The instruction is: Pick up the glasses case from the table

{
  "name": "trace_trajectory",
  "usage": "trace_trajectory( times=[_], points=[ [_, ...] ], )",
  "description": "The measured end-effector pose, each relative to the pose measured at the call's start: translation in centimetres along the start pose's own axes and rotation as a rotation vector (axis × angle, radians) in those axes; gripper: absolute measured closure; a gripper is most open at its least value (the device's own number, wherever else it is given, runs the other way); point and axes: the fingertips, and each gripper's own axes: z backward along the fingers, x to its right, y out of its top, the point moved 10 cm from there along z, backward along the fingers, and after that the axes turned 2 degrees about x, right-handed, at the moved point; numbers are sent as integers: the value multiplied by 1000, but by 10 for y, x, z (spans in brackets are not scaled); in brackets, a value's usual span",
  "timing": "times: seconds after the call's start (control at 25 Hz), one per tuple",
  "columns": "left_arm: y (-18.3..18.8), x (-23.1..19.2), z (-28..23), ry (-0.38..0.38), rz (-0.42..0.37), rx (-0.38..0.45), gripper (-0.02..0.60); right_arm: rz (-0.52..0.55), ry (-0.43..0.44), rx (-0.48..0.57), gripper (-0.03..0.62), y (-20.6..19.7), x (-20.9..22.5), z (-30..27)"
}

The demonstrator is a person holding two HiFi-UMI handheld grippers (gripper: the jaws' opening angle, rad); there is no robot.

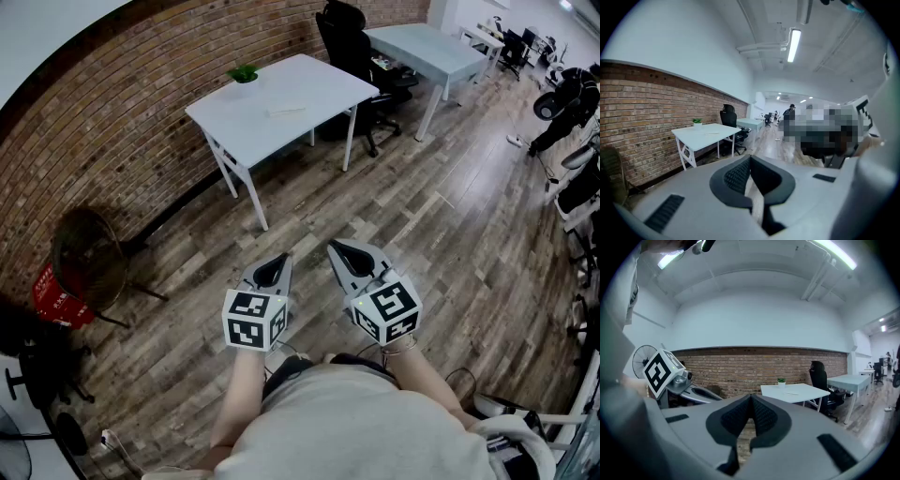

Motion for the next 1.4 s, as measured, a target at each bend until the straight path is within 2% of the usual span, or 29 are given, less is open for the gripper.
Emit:
trace_trajectory(
  times=[0.4, 0.8, 0.96, 1.16, 1.28, 1.4],
  points=[
    [-5, 11, -5, -14, -9, -29, 575, -42, -34, -9, 595, -8, 4, 15],
    [-4, 14, -3, -7, -40, -30, 575, -39, -9, -5, 595, -7, 4, 17],
    [-2, 18, -7, -7, -43, -18, 575, -52, -9, 13, 595, -8, 13, 19],
    [4, 32, -15, -25, -42, 17, 574, -8, 20, 41, 594, 3, 33, 26],
    [3, 42, -21, -14, -36, 27, 574, -53, 14, 61, 594, -3, 41, 34],
    [-4, 51, -28, -19, -17, 5, 574, -89, 31, 29, 594, -21, 43, 38]
  ],
)
